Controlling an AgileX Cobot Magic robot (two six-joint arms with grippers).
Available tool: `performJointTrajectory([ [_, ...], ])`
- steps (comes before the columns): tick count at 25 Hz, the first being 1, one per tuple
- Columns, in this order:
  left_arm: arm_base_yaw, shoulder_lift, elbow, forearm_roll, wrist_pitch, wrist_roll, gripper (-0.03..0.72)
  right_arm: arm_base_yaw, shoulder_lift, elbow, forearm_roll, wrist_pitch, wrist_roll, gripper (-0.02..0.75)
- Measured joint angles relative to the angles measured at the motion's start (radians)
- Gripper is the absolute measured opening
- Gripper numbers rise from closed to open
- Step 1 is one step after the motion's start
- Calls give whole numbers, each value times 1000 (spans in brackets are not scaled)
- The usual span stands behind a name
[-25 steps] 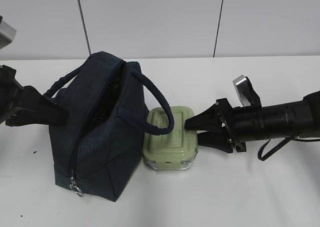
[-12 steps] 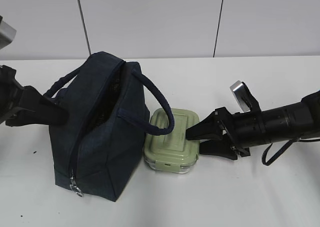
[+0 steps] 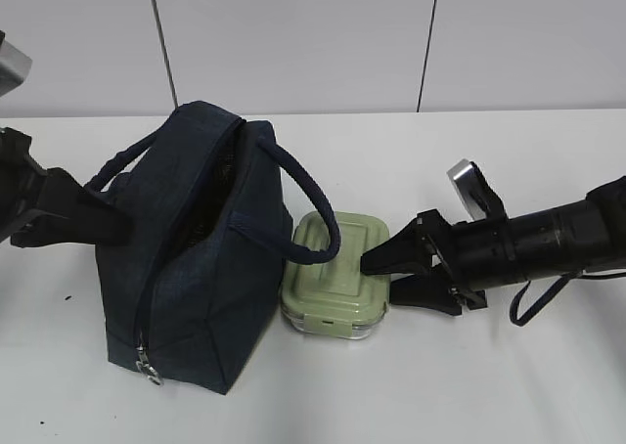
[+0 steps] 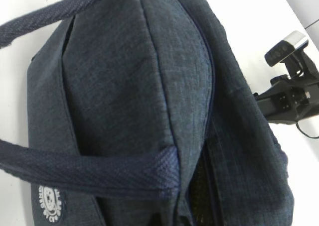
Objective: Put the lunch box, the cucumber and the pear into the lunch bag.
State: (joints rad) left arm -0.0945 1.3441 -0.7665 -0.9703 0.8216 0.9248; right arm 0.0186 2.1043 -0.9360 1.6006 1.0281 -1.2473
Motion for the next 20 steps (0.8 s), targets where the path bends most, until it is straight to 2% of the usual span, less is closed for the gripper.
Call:
performJointTrajectory([
  [5,0,0,0,2,-1,0,-16,62,0,-2,9,-48,5,555],
  [9,0,0,0,4,-2,0,-16,72,0,-4,23,-59,7,543],
  [14,-2,0,0,6,-2,0,-16,74,0,-4,56,-54,-2,356],
  [20,-16,0,0,12,-5,1,-16,74,-4,-4,70,-60,-20,334],
])
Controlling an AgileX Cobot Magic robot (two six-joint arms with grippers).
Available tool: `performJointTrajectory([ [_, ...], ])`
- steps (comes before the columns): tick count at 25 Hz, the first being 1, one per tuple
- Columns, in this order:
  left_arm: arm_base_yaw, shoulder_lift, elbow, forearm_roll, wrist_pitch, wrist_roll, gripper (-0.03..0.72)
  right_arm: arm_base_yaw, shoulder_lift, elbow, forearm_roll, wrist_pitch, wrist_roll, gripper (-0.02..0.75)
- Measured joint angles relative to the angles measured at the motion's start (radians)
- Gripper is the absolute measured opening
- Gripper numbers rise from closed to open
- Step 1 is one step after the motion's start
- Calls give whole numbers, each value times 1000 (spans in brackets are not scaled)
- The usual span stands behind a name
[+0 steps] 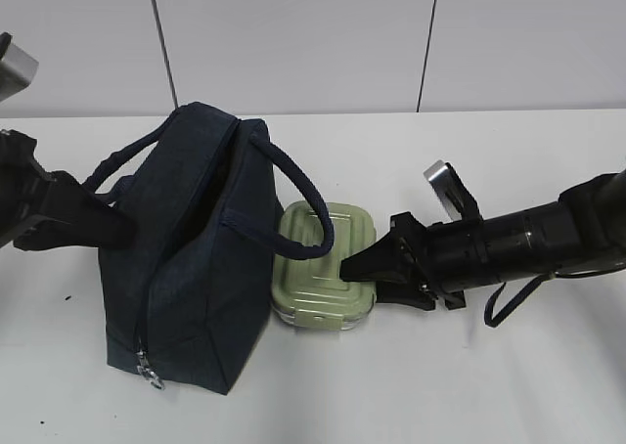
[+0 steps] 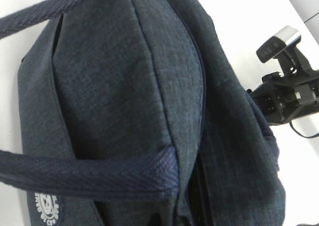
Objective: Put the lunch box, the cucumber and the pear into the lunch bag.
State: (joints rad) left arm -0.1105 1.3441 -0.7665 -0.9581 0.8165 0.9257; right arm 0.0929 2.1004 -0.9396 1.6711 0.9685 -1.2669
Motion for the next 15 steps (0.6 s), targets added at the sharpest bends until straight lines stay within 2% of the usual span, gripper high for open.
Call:
performJointTrajectory([
  [4,0,0,0,0,0,0,-16,-2,-63,0,-49,-81,9,333],
  [8,0,0,0,0,1,0,-16,-32,-170,6,-188,-182,92,332],
  [15,0,0,0,0,1,0,-16,-81,-348,7,-328,-196,223,326],
])
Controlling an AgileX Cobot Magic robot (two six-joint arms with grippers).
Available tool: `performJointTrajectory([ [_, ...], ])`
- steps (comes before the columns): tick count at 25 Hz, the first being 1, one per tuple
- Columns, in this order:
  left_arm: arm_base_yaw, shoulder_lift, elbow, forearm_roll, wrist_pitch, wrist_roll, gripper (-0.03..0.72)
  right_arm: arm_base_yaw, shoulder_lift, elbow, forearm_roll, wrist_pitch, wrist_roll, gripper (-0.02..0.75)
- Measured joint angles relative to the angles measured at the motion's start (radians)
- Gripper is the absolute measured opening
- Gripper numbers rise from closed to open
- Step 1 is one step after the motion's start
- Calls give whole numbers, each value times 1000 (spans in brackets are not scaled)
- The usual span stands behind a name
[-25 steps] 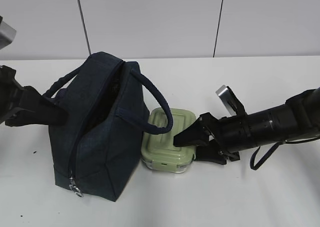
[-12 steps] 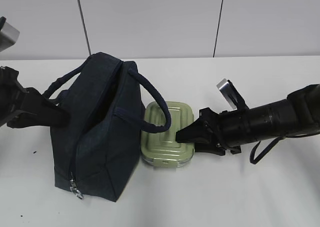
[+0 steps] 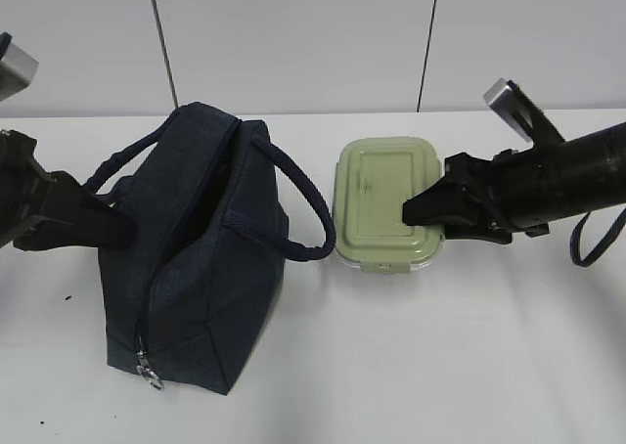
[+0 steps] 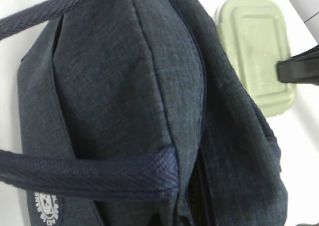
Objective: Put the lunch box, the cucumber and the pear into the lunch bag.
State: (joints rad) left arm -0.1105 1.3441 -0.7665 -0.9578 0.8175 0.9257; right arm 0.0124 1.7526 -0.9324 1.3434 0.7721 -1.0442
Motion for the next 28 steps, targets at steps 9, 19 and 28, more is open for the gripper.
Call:
performJointTrajectory([
  [9,0,0,0,0,0,0,-16,-1,-186,-38,-83,50,94,326],
  [19,0,0,0,-10,0,0,-16,216,-162,-299,-84,121,233,326],
  [28,0,0,0,-14,2,0,-16,391,6,-371,-22,21,227,323],
])
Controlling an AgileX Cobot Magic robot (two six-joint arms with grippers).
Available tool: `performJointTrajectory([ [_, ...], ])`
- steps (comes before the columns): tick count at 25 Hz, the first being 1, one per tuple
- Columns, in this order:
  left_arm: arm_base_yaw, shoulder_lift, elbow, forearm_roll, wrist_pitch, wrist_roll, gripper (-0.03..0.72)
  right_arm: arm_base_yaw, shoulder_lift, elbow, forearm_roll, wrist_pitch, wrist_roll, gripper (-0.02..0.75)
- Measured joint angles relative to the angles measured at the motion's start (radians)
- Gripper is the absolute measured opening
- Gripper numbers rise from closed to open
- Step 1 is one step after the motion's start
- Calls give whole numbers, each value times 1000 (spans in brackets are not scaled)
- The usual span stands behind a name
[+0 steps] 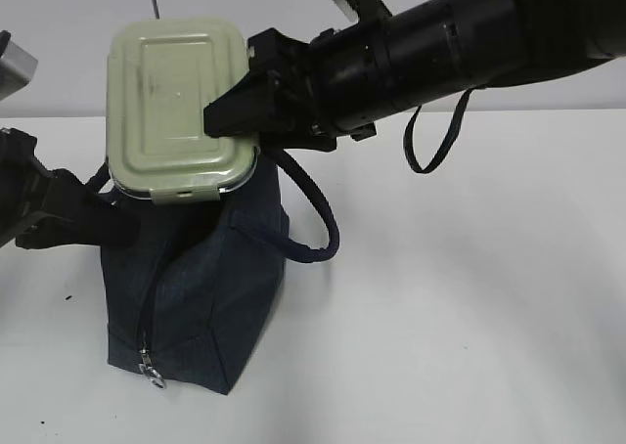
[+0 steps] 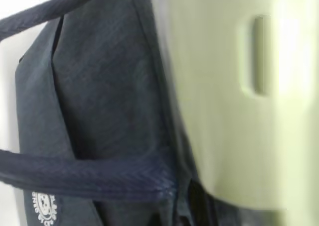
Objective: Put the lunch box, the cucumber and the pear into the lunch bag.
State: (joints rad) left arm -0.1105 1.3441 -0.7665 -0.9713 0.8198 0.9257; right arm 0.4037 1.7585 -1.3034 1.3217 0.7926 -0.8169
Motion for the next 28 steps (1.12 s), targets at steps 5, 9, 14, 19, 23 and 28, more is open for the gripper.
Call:
performJointTrajectory([
  [5,0,0,0,-1,-3,0,-16,2,20,-4,-79,-31,31,323],
  [9,0,0,0,-1,-4,0,-16,2,20,-8,-285,-31,167,312],
  [14,0,-1,0,-6,-4,0,-16,2,20,-9,-492,-15,332,312],
  [19,0,-1,0,-16,-7,0,-16,2,20,-11,-671,28,463,312],
  [23,0,-1,0,-18,-8,0,-16,2,20,-17,-681,31,497,312],
  [28,-1,-1,0,-19,8,0,-16,27,79,-111,-652,48,505,312],
])
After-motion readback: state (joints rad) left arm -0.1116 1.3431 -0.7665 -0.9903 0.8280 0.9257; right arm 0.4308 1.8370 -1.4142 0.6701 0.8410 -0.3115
